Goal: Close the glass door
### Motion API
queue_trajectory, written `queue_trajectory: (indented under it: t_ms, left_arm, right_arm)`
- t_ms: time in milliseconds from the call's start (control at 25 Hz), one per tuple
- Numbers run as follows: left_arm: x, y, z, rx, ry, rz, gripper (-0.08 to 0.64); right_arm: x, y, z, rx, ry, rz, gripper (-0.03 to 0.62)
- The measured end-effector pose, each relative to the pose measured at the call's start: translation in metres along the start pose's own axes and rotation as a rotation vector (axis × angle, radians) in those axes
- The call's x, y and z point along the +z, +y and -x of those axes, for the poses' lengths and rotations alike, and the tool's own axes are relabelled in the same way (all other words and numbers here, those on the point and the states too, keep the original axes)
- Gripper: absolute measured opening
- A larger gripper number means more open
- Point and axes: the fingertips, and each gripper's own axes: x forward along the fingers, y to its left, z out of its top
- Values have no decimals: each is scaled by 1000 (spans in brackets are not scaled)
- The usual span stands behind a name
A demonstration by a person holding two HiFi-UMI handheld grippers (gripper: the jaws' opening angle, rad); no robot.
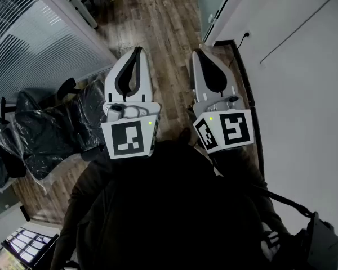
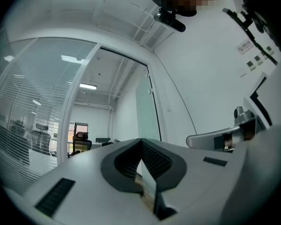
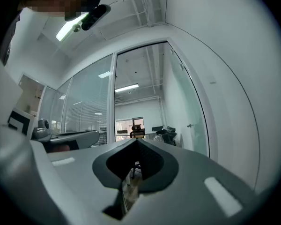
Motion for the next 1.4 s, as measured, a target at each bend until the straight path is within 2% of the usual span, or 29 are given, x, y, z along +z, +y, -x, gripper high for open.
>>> queue_trajectory:
  t_ms: [400,560,840,1080,1200,1400]
  left_arm:
    - [-3,-9,6,3,3,-4,-3]
    - [-5,-16,1,26,-5,16,-3]
    - [-33,-30,-24,96,89,26,-3]
    - [-75,-9,-94,94,147,32,-3]
    - [-83,32,-145,111,113,49,-3]
    - [-100,96,-231,58,118,44,-3]
  right_arm:
    - [-3,-4,12,2,-6,-2,0]
    - [-5,-15,15,28,-20,-55,2]
    - [-20,-59,3,41,24,-76,2]
    - [-44,-93,-61,77,47,-107,2]
    - [-49,-103,-117,81,46,-96,2]
    - [-44,-117,-231,60,32,-71,2]
